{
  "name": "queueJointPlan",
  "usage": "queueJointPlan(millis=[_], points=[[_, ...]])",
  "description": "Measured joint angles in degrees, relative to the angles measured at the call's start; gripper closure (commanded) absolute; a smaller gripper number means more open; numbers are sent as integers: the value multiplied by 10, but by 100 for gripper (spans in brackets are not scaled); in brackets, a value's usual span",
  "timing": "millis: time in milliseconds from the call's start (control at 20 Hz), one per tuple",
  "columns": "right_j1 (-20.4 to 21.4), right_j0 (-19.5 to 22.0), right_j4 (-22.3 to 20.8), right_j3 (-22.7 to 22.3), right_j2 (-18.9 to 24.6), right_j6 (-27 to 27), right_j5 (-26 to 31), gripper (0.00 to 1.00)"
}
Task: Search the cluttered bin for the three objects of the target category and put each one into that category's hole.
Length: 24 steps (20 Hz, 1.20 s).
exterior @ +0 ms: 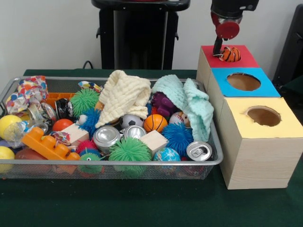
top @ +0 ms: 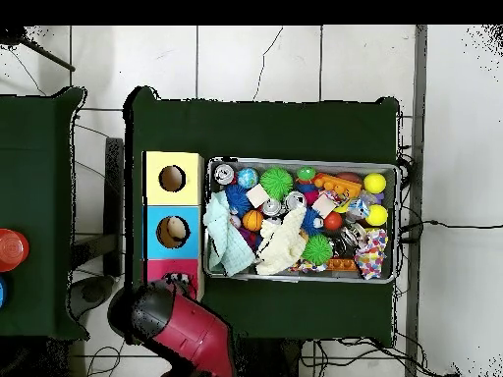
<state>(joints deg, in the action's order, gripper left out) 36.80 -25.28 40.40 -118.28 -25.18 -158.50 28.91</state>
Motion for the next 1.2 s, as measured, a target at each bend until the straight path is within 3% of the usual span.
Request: queueJointPlan(millis=[350, 450, 700, 750, 900, 1000, 1200], points=[[-5, 2, -94, 28, -43, 0, 32, 100], [0, 17, -147, 49, -50, 0, 35, 100], [14, 53, -205, 81, -51, 0, 43, 100], [23, 78, -227, 100, -50, 0, 56, 100], [29, 94, -238, 114, -48, 0, 68, 100], [39, 120, -250, 145, -42, 0, 106, 100], [41, 131, -258, 177, -37, 0, 149, 100]])
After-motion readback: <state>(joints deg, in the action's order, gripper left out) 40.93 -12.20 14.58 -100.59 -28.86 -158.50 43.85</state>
